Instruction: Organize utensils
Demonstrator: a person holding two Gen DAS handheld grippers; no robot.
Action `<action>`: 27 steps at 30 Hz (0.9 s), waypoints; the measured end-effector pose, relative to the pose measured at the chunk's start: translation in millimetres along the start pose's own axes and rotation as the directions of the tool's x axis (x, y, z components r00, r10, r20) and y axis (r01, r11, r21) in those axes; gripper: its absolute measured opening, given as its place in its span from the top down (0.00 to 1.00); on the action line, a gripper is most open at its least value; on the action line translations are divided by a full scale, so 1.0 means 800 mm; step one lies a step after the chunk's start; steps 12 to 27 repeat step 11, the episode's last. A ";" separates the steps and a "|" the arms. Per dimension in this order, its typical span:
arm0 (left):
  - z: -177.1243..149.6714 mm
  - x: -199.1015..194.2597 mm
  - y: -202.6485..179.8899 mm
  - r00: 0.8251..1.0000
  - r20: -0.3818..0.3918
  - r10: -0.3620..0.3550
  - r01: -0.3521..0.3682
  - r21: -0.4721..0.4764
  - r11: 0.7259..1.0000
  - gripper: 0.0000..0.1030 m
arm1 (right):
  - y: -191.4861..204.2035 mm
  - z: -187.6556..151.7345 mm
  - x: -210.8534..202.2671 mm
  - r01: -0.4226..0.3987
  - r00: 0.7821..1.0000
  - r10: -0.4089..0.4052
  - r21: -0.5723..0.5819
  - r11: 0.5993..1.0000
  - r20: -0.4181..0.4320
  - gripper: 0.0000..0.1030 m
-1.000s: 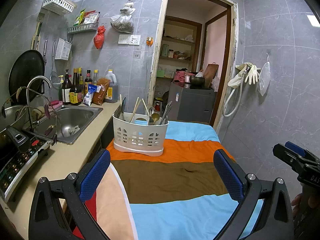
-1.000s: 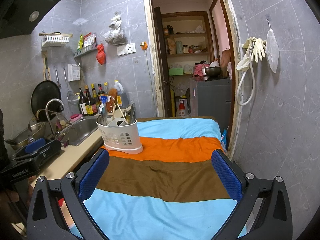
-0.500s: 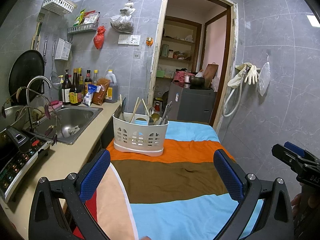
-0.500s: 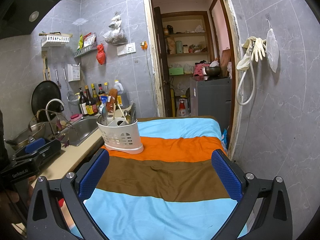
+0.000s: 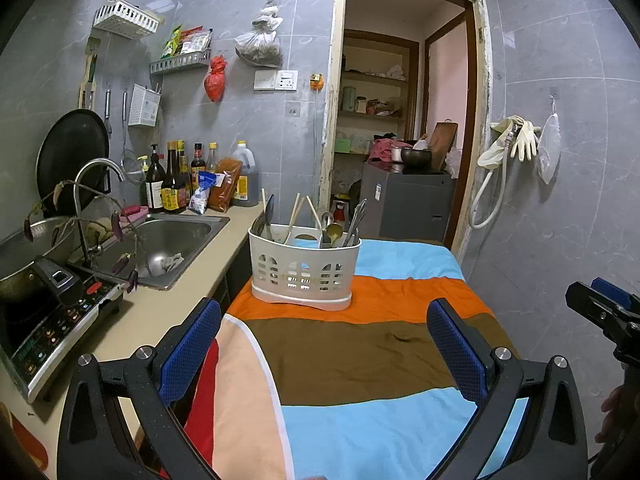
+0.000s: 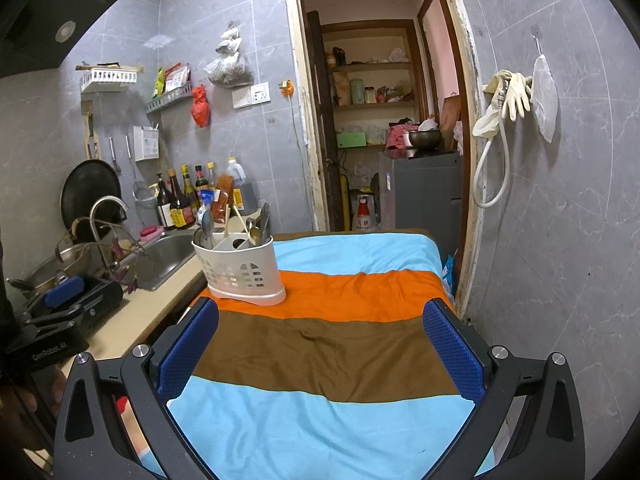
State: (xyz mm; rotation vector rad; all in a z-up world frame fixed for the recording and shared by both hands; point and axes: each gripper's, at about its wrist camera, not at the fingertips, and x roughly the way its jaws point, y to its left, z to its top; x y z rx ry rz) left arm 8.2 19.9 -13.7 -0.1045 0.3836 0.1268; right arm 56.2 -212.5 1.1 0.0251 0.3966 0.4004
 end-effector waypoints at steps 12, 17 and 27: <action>0.000 0.003 0.000 1.000 -0.008 -0.003 0.003 0.002 1.000 0.02 | 0.002 -0.003 0.000 0.004 1.000 -0.004 0.005 1.000 -0.003 0.00; 0.000 0.003 0.000 1.000 -0.008 -0.003 0.003 0.002 1.000 0.02 | 0.002 -0.003 0.000 0.004 1.000 -0.004 0.005 1.000 -0.003 0.00; 0.000 0.003 0.000 1.000 -0.008 -0.003 0.003 0.002 1.000 0.02 | 0.002 -0.003 0.000 0.004 1.000 -0.004 0.005 1.000 -0.003 0.00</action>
